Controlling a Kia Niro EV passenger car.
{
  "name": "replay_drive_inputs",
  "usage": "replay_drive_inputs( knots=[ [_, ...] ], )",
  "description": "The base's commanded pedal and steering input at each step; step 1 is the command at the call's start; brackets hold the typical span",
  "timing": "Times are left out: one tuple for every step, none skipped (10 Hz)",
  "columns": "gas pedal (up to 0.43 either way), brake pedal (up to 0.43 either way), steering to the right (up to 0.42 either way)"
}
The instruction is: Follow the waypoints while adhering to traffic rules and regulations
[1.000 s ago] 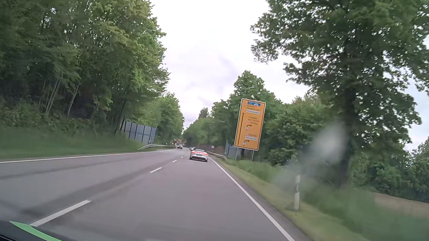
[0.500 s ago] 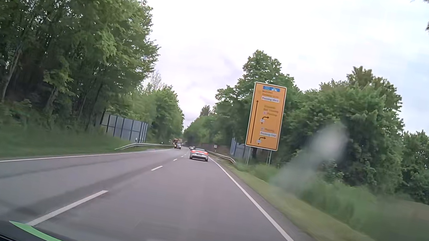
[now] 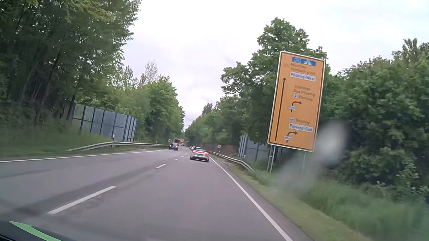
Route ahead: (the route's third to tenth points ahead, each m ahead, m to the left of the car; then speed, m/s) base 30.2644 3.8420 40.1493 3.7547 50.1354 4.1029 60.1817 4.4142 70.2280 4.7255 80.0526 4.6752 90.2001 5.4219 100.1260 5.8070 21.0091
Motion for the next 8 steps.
replay_drive_inputs(
  knots=[
    [0.000, 0.183, -0.004],
    [0.000, 0.165, -0.004],
    [0.000, 0.030, -0.004],
    [0.000, 0.000, -0.004],
    [0.000, 0.000, -0.004],
    [0.000, 0.000, -0.004],
    [0.000, 0.000, -0.004],
    [0.000, 0.000, -0.004]
  ],
)
